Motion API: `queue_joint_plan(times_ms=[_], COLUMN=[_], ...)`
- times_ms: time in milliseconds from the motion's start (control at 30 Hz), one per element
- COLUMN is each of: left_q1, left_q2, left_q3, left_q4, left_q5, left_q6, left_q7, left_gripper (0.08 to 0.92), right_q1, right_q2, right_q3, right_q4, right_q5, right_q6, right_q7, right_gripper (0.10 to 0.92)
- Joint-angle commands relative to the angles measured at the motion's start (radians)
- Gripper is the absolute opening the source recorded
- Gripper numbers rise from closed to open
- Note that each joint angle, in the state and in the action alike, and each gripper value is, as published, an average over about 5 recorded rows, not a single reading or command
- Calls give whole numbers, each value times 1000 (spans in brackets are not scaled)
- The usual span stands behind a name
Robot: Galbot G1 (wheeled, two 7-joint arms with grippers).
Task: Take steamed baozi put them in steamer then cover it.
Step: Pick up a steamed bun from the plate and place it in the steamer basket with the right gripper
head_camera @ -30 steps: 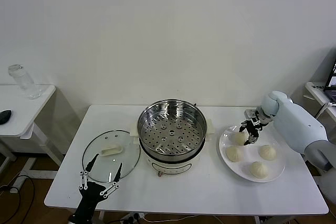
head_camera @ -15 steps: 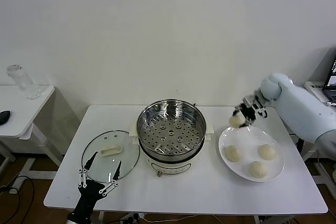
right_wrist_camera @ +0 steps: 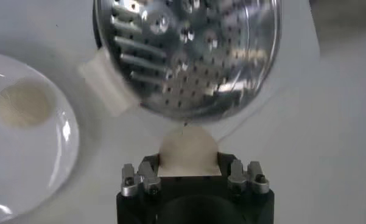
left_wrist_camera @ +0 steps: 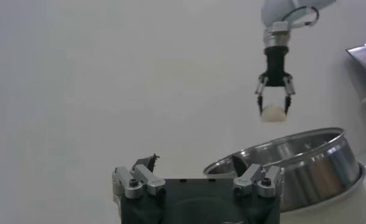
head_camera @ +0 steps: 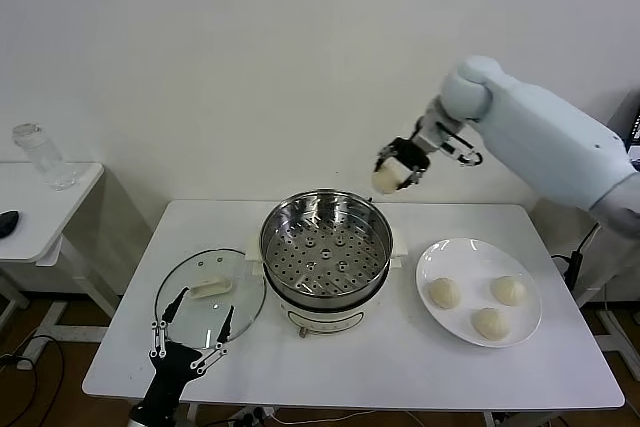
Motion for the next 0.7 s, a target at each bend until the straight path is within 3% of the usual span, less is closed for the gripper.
queue_joint_plan(times_ms=[33, 700], left_q1=[2, 3], left_q2=[3, 2], left_q3=[-1, -9], left_q4=[-3, -4], left_q5=[-1, -5], left_q6=[-5, -24], left_q7=[0, -5], left_gripper=[823, 823], right_q1=[23, -130], right_q2=[95, 251], right_q3=[-81, -48], right_q4=[64, -102], right_q5=[-49, -265], right_q6=[77, 88], right_q7=[-2, 7], right_gripper=[667, 662])
